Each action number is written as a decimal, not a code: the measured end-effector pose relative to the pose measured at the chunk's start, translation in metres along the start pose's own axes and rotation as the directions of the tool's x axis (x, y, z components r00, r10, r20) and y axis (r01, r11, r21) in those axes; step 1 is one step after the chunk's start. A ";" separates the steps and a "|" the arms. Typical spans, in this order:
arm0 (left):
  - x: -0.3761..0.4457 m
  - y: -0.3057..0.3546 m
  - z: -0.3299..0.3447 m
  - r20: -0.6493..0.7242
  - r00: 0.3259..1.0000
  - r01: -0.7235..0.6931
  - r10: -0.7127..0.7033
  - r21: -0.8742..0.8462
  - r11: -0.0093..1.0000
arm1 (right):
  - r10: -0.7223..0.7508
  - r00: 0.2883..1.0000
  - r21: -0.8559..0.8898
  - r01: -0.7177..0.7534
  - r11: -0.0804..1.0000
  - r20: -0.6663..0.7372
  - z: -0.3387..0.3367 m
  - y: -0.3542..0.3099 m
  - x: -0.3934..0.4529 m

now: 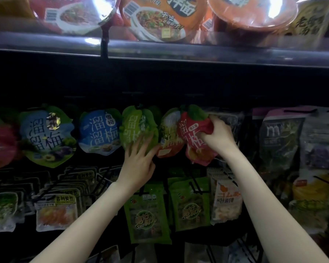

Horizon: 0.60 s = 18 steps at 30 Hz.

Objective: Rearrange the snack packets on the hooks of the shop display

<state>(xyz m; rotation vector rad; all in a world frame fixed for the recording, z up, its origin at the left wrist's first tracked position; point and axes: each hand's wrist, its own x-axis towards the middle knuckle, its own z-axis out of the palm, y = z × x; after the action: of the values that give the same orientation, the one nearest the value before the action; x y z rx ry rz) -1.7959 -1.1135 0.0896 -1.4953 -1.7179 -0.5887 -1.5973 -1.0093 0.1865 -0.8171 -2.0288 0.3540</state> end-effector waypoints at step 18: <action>0.001 0.015 -0.006 0.086 0.991 0.114 -0.103 -0.138 0.984 | 0.032 0.995 0.402 -0.067 0.913 0.092 0.002 0.014 -0.008</action>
<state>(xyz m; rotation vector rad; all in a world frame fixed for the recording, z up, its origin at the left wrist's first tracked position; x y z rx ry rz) -1.7801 -1.1145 0.0921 -1.5481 -1.8608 -0.7318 -1.5904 -1.0042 0.1727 -0.6009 -1.9174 0.8198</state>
